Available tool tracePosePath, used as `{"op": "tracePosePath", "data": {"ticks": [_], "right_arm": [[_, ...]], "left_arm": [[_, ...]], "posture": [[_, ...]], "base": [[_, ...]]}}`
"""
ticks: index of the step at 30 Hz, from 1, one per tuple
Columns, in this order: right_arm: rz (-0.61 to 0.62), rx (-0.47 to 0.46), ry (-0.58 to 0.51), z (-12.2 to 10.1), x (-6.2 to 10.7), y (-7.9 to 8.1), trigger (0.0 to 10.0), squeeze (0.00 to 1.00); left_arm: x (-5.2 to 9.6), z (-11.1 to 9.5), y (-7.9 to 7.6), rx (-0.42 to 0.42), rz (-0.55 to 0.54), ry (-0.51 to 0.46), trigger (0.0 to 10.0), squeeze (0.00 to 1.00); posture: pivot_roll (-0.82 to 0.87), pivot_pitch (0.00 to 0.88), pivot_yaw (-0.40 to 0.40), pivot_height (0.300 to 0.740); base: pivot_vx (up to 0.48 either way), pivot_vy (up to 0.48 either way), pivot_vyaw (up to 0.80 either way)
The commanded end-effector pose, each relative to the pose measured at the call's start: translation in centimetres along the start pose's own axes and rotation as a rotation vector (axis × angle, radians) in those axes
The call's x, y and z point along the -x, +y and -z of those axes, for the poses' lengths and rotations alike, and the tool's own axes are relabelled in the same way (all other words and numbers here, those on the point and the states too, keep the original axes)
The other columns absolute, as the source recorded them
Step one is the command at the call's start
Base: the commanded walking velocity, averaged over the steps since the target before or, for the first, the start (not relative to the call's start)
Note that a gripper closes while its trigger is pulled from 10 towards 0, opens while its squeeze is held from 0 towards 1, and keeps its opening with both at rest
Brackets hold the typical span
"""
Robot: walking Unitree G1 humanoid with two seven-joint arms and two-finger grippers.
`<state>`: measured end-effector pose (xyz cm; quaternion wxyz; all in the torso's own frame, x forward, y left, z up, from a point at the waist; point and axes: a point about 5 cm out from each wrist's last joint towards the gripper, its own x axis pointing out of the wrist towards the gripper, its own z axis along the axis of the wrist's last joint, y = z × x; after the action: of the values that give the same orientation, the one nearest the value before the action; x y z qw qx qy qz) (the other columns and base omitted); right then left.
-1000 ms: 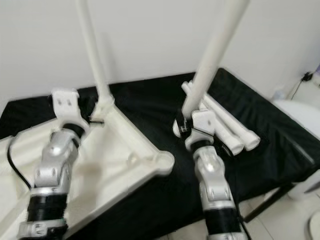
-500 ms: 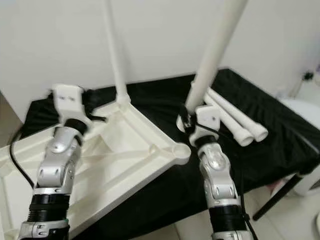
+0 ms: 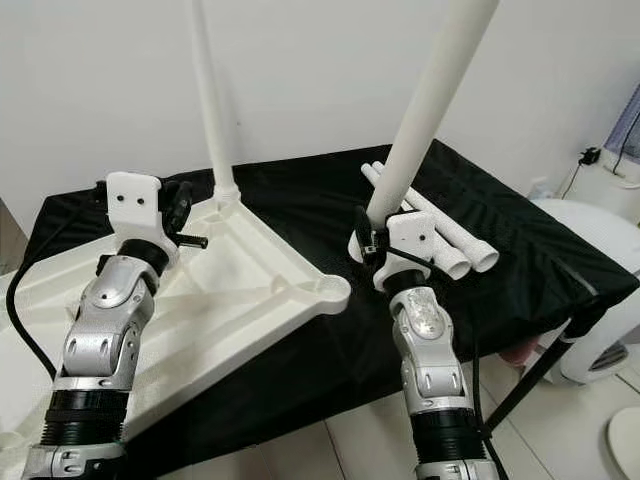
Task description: Building children table
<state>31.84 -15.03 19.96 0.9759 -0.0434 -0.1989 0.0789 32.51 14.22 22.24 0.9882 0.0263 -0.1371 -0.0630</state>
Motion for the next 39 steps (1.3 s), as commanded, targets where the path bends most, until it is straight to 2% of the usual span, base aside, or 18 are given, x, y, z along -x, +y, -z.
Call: {"op": "tracePosePath", "data": {"ticks": [1, 16, 20, 34, 39], "right_arm": [[0.016, 0.004, -0.015, -0.28, -0.01, -0.47, 10.0, 0.0], [0.025, 0.007, -0.015, -0.37, -0.09, -0.8, 10.0, 0.0], [0.023, 0.01, -0.017, -0.48, -0.09, -0.86, 10.0, 0.0], [0.022, 0.014, -0.013, -0.48, 0.14, -0.79, 10.0, 0.0], [0.019, 0.014, -0.015, -0.53, 0.05, -0.79, 10.0, 0.0]], "left_arm": [[-0.06, -0.08, -0.3, -0.003, 0.017, 0.011, 10.0, 0.0], [0.02, -0.04, -0.13, -0.027, 0.007, 0.007, 10.0, 0.0], [0.17, 0.02, -0.27, -0.06, 0.034, 0.009, 10.0, 0.0], [0.43, -0.16, -0.28, -0.055, 0.056, -0.009, 10.0, 0.0], [0.32, -0.07, -0.02, -0.071, 0.037, 0.006, 10.0, 0.0]], "posture": [[-0.08, 0.016, 0.041, 0.74], [-0.08, 0.037, 0.036, 0.74], [-0.08, 0.043, 0.034, 0.74], [-0.08, 0.053, 0.037, 0.74], [-0.08, 0.05, 0.034, 0.74]], "base": [[0.0, 0.0, 0.0], [0.0, 0.0, 0.0], [0.0, 0.0, 0.0], [0.0, 0.0, 0.0], [0.0, -0.339, 0.0]]}}
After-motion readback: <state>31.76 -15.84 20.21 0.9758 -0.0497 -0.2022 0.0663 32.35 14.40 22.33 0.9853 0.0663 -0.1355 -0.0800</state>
